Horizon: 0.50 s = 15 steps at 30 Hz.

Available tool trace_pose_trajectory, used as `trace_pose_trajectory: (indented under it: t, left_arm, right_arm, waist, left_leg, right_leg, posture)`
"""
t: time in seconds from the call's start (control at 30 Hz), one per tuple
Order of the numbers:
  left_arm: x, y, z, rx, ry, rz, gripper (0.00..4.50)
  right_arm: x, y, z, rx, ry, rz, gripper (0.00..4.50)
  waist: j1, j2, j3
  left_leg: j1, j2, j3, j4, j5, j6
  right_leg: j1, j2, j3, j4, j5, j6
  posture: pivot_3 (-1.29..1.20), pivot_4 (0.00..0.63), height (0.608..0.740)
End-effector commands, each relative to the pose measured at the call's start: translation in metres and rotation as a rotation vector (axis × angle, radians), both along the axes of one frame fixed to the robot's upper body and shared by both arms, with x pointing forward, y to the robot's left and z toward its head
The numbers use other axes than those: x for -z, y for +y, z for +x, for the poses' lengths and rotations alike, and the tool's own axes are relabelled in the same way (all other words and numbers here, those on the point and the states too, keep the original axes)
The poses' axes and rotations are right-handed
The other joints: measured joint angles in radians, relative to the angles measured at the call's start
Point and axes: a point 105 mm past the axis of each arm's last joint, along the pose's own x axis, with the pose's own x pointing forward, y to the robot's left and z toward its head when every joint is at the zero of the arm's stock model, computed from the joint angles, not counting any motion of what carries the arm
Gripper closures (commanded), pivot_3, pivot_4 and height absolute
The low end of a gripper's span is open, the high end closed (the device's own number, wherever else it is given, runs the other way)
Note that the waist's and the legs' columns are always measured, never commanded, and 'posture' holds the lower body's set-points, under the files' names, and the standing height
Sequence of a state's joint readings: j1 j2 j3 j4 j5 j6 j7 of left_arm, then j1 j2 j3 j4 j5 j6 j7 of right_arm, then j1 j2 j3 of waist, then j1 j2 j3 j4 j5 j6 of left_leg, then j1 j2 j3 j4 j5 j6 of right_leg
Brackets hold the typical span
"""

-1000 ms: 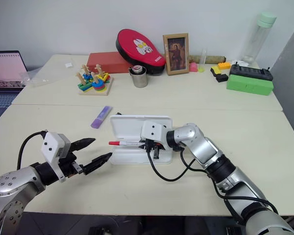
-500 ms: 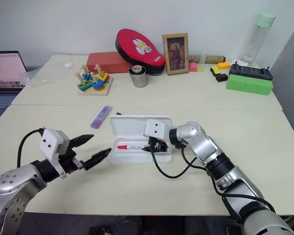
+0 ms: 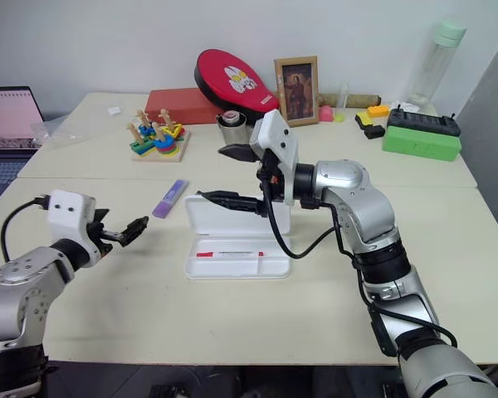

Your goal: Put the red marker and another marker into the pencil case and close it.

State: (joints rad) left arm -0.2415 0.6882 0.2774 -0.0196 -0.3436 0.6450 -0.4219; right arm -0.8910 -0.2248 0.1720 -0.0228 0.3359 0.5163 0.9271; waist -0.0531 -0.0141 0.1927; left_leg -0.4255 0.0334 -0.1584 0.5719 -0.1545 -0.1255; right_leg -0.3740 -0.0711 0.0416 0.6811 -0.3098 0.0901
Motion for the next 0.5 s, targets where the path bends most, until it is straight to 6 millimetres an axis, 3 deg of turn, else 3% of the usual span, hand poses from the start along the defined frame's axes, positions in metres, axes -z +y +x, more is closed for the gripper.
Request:
trace_pose_trajectory:
  t: [0.03, 0.27, 0.47, 0.5]
  left_arm:
    - [-0.005, -0.004, 0.018, 0.014, -0.016, 0.024, 0.00]
    - [0.014, -0.020, 0.046, 0.056, 0.060, 0.041, 0.00]
    - [0.021, -0.027, 0.057, 0.051, 0.090, 0.015, 0.00]
    - [0.021, -0.028, 0.058, 0.052, 0.091, 0.015, 0.18]
  right_arm:
    - [-0.021, -0.002, -0.002, 0.020, -0.055, 0.053, 0.06]
    - [-0.020, -0.007, -0.002, 0.044, -0.062, 0.044, 0.06]
    - [-0.022, -0.010, -0.001, 0.068, -0.068, 0.049, 0.06]
    - [-0.023, -0.010, -0.001, 0.070, -0.067, 0.050, 0.02]
  waist:
    - [-0.001, 0.000, 0.000]
    - [-0.004, 0.000, 0.000]
    - [-0.004, 0.000, 0.000]
    - [-0.003, 0.000, 0.000]
  left_leg:
    - [0.000, 0.000, 0.000, 0.000, 0.000, 0.000]
    - [0.000, 0.000, 0.000, 0.000, 0.000, 0.000]
    - [0.000, 0.000, 0.000, 0.000, 0.000, 0.000]
    - [0.000, 0.000, 0.000, 0.000, 0.000, 0.000]
  right_leg:
    - [0.000, 0.000, 0.000, 0.000, 0.000, 0.000]
    - [0.000, 0.000, 0.000, 0.000, 0.000, 0.000]
    - [0.000, 0.000, 0.000, 0.001, 0.000, 0.000]
    - [0.000, 0.000, 0.000, 0.001, 0.000, 0.000]
  posture:
    - [0.00, 0.150, 0.740]
    - [0.00, 0.150, 0.740]
    - [0.00, 0.150, 0.740]
    - [0.00, 0.150, 0.740]
